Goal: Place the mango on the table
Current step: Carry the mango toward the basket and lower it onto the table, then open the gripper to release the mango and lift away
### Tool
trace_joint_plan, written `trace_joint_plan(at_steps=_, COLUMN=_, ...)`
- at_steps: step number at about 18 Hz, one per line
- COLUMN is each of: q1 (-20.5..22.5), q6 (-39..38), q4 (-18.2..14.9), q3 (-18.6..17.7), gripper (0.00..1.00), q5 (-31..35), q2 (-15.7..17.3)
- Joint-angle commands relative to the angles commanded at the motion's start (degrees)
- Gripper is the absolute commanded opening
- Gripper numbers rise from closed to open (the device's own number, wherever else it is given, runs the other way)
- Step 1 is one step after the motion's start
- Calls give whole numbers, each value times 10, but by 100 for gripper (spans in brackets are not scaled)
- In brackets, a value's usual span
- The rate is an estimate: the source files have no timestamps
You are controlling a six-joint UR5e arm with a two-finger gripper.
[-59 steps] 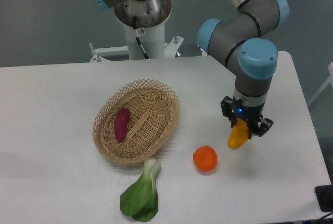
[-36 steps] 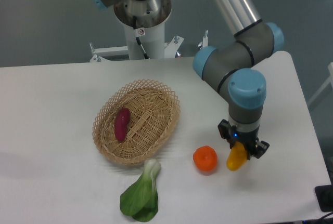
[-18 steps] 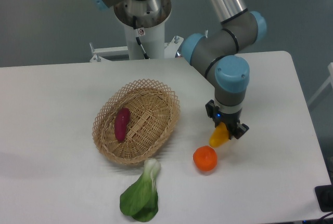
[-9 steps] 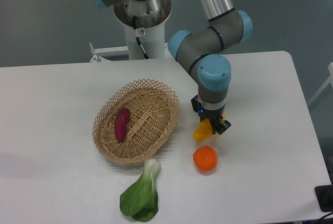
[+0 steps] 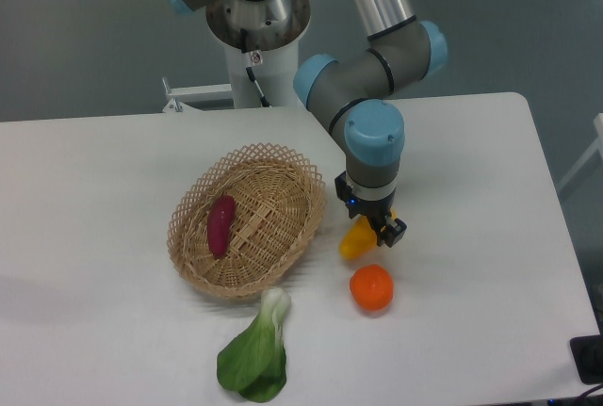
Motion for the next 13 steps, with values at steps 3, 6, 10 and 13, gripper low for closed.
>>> trace_joint_plan(at_steps=3, q1=1, q6=0, q4=0, q3=3, gripper=100, q5=-2, q2=4)
trace_joint_plan(at_steps=6, q1=2, q6=0, q4=-5, q3=23, gripper=100, q5=-3, q2=6)
trace_joint_plan(at_steps=10, q1=4, q6=7, q4=-11, q3=60, gripper=100, q5=-1, q2=4)
trace_joint_plan(at_steps=13, q1=7, q6=7, q4=-44, q3=97, gripper=100, q5=-2, q2=1)
